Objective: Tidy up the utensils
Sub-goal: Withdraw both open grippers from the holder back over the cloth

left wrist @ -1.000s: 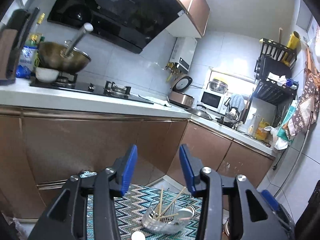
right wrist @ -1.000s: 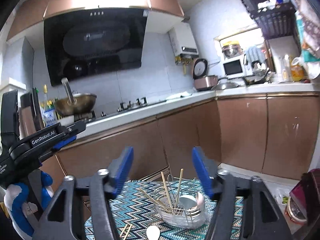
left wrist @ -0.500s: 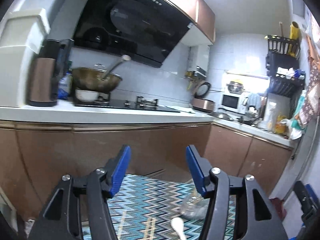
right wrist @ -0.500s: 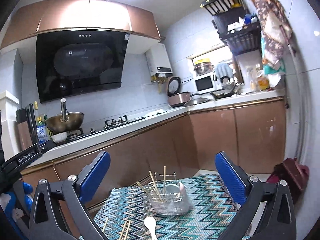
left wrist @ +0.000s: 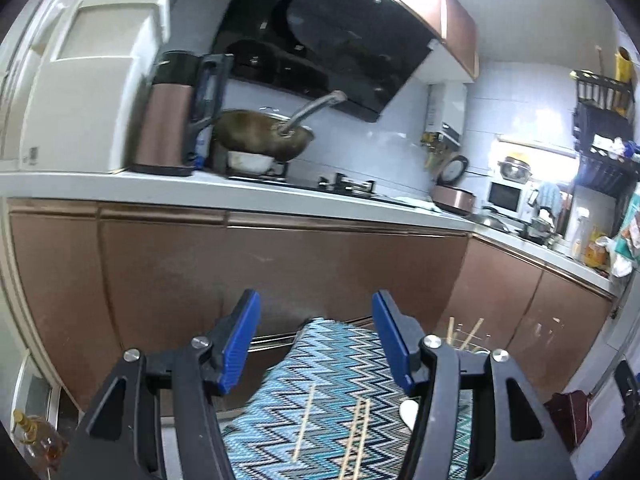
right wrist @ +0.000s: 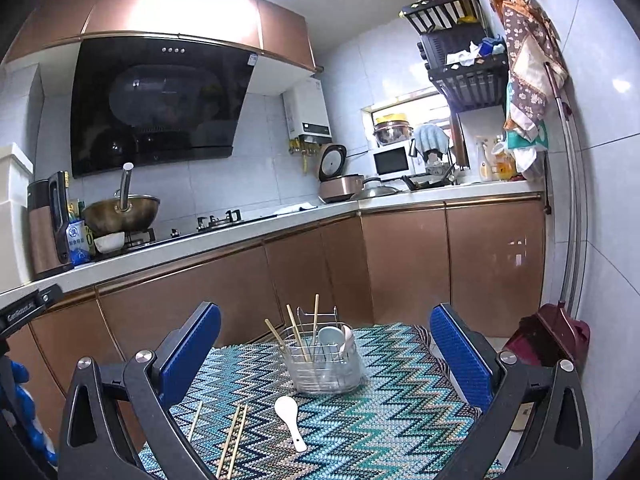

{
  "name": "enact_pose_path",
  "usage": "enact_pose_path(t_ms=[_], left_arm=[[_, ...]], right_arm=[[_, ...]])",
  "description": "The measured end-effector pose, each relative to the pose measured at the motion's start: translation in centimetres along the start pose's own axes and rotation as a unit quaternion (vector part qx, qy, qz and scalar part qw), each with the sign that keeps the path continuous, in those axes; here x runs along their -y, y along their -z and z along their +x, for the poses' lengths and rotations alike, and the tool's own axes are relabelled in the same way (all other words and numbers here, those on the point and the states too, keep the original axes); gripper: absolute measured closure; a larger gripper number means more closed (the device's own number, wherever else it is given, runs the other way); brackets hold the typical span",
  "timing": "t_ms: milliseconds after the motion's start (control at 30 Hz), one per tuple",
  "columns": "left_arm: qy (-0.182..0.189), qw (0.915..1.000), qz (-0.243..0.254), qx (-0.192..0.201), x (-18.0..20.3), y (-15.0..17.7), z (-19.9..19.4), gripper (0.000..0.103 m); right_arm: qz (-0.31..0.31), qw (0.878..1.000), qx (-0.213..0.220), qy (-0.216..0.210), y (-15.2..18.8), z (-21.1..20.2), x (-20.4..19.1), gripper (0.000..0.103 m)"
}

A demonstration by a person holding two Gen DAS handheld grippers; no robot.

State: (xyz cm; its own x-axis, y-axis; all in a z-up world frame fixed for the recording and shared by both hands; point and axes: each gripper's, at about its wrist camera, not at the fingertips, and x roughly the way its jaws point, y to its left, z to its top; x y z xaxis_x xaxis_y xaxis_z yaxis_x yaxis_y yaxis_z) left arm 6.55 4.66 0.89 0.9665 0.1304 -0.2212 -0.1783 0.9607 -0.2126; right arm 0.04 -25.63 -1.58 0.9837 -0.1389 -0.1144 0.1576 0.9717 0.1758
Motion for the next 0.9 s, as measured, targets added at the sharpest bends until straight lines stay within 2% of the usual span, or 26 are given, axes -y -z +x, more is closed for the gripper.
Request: enact_pose_path(t_ms=[267, 500, 733, 800, 900], left_arm=[[-0.037, 0.9990, -0.025, 0.009, -3.3, 0.4, -0.7, 0.047], [-0.041, 0.9986, -0.026, 0.022, -3.8, 0.4, -1.0, 0.047], [-0.009, 0.9966, -0.031, 0.076, -3.8, -0.2, -3.1, 0.047], [-0.004, 0.9969, -0.030, 0.073, -3.8, -0.3, -3.2, 0.047], [0.015, 0.9984, -0.032, 0.045, -3.7, -0.2, -2.0, 0.047]], right_arm=[[0.000, 0.999, 0.050, -0.013, -0.6, -2.4, -0.2, 0.000], [0.002, 0.995, 0.086, -0.052, -0.7, -3.3, -0.5, 0.000], [-0.001, 0.995, 0.064, -0.078, -0.5, -3.0, -1.2, 0.000], [0.004, 0.994, 0.060, -0.087, -0.4, -3.0, -1.1, 0.000], [0.006, 0.995, 0.046, -0.091, -0.2, -2.6, -1.0, 0.000]])
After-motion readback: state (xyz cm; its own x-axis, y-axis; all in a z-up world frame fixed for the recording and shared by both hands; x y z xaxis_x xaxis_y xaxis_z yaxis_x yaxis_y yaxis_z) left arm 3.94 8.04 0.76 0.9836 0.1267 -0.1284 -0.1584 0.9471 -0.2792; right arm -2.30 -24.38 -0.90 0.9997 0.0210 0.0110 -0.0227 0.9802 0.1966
